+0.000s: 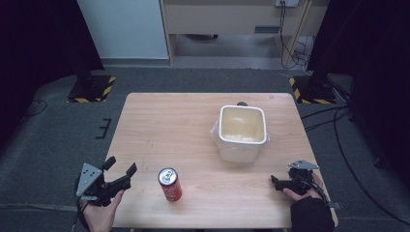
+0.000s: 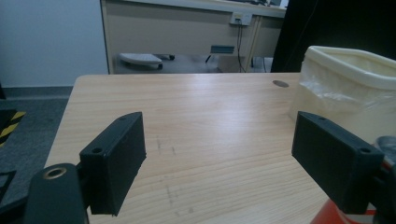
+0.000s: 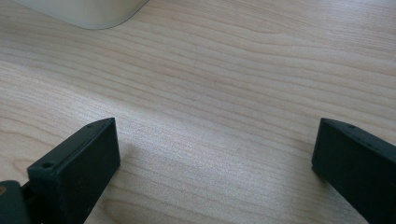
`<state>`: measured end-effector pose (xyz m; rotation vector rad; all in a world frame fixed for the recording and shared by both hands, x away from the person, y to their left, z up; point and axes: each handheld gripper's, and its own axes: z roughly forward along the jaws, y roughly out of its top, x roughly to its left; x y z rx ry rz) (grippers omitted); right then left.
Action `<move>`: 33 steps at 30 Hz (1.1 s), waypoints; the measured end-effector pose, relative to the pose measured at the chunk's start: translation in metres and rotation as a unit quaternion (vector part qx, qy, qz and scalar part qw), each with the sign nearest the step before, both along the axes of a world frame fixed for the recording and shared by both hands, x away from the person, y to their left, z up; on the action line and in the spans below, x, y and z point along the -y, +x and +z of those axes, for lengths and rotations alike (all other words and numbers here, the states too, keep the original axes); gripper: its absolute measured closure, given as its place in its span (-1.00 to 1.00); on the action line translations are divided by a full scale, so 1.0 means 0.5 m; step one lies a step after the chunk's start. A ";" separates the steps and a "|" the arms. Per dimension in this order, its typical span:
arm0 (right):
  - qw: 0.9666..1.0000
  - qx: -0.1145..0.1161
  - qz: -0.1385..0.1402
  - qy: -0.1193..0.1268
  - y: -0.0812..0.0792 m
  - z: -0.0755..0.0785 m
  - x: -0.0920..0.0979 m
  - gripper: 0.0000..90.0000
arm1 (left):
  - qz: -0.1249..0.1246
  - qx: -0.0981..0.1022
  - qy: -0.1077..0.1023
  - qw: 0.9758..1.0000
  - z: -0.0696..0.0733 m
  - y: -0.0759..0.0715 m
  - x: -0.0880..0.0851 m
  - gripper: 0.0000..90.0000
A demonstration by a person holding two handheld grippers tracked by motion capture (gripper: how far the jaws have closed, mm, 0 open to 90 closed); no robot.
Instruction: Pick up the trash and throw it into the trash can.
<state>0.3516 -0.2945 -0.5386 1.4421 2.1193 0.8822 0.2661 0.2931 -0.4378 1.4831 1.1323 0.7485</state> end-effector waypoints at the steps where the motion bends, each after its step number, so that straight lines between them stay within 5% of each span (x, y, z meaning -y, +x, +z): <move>1: 1.000 0.000 0.000 0.000 0.000 0.000 0.000 -0.97 | -0.008 0.006 0.000 1.000 0.006 -0.003 0.008 -0.62; 13: 1.000 0.000 0.000 -0.001 0.000 0.000 0.000 -0.97 | -0.062 0.028 -0.002 0.998 0.022 -0.017 0.065 -0.66; 18: 1.000 0.000 0.000 -0.001 0.000 0.000 0.000 -0.97 | -0.091 0.025 -0.006 0.996 0.021 -0.020 0.091 -0.66; 33: 1.000 0.000 0.000 -0.001 0.000 0.000 0.000 -0.97 | -0.120 0.010 0.014 0.993 0.002 -0.019 0.133 -0.66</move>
